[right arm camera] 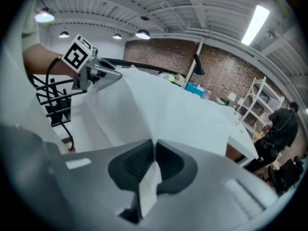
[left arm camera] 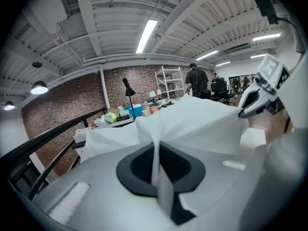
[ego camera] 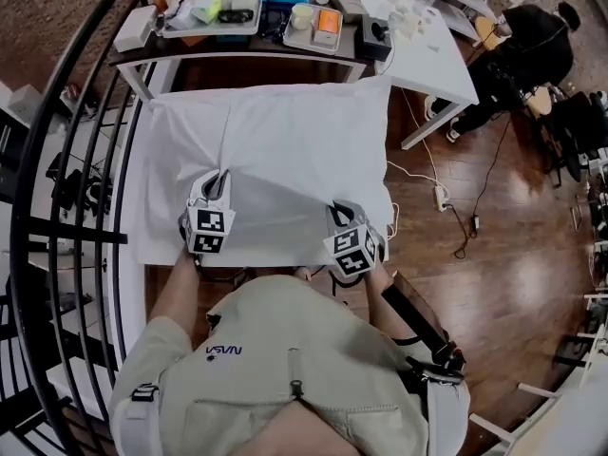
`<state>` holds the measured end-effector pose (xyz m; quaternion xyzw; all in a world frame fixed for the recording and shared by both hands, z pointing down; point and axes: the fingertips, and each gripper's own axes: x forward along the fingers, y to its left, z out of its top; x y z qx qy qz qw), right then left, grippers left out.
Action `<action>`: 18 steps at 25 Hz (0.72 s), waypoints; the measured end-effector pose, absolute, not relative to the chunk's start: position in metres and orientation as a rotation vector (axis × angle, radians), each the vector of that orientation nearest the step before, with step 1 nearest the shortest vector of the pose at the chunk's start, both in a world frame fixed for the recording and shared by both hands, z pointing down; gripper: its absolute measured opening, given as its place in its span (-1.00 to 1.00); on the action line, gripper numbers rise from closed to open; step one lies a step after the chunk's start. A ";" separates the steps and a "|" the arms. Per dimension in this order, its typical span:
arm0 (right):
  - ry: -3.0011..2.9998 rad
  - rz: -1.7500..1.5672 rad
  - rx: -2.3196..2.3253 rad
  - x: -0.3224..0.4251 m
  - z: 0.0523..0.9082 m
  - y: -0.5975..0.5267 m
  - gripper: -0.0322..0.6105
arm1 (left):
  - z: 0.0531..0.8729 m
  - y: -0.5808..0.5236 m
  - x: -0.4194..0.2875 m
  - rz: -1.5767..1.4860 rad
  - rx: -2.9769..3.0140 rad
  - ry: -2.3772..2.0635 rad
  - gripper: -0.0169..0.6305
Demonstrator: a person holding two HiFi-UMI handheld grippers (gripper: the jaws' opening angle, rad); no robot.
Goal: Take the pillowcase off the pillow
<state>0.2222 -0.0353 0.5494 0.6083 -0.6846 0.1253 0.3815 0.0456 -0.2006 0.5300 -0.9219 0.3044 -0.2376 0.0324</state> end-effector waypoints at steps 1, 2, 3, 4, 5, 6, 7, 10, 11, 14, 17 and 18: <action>-1.760 0.350 1.542 0.216 0.548 -0.022 -0.86 | 0.524 -0.192 0.044 -0.728 -2.853 0.925 -0.90; -1.768 0.374 1.532 0.212 0.547 -0.011 -0.86 | 0.519 -0.182 0.042 -0.723 -2.866 0.919 -0.89; -1.773 0.390 1.526 0.209 0.547 -0.001 -0.86 | 0.517 -0.174 0.040 -0.721 -2.877 0.921 -0.89; -1.777 0.403 1.528 0.207 0.548 0.006 -0.86 | 0.518 -0.166 0.038 -0.721 -2.885 0.928 -0.89; -1.781 0.419 1.543 0.208 0.551 0.010 -0.86 | 0.520 -0.161 0.036 -0.723 -2.889 0.935 -0.89; -1.786 0.442 1.572 0.210 0.555 0.012 -0.86 | 0.525 -0.157 0.036 -0.726 -2.887 0.940 -0.89; -1.790 0.470 1.606 0.213 0.559 0.012 -0.84 | 0.529 -0.156 0.036 -0.728 -2.877 0.940 -0.88; -1.782 0.483 1.670 0.217 0.562 0.009 -0.77 | 0.540 -0.163 0.039 -0.733 -2.813 0.968 -0.82; -1.776 0.458 1.671 0.217 0.559 0.008 -0.74 | 0.541 -0.168 0.037 -0.730 -2.793 1.006 -0.77; -1.766 0.380 1.670 0.219 0.542 0.007 -0.68 | 0.519 -0.178 0.026 -0.646 -2.744 1.136 -0.73; -1.762 0.291 1.767 0.225 0.506 0.006 -0.65 | 0.489 -0.173 0.011 -0.524 -2.724 1.188 -0.73; -1.764 0.254 1.818 0.226 0.490 0.004 -0.65 | 0.486 -0.171 0.003 -0.504 -2.725 1.204 -0.73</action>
